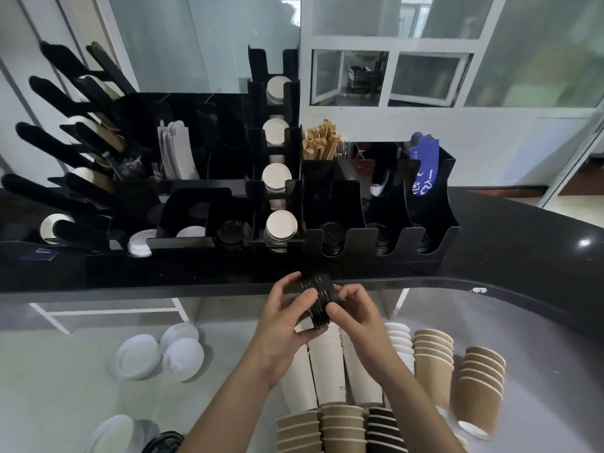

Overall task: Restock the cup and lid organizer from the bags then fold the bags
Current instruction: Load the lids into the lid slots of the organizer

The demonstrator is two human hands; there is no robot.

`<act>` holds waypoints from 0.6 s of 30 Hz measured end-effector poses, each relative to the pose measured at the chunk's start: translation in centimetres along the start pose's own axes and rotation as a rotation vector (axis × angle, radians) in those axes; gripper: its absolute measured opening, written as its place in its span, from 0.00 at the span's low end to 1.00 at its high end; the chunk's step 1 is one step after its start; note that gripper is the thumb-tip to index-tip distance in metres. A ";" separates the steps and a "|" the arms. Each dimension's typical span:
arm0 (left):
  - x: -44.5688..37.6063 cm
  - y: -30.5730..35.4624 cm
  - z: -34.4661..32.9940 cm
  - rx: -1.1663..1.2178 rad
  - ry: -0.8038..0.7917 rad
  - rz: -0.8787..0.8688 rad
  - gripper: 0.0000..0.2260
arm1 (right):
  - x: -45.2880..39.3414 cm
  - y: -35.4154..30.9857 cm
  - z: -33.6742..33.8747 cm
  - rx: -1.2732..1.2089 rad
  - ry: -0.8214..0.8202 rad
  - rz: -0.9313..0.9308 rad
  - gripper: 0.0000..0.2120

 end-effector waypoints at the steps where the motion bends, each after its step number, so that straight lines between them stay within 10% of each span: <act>1: 0.0 0.2 -0.2 0.008 -0.003 -0.004 0.19 | -0.1 -0.1 0.2 0.008 -0.004 -0.002 0.24; 18: -0.8 1.6 -5.0 -0.231 -0.131 -0.126 0.25 | -2.2 -2.8 4.2 -0.011 -0.048 0.042 0.15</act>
Point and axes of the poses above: each hand's wrist, its own x-axis away from the middle knuckle, its own z-axis out of the back of the hand, y = z × x, the point moved 6 cm from there along -x, towards the middle knuckle, and after that the axes turned 13 degrees about y, right-handed, at the moved point
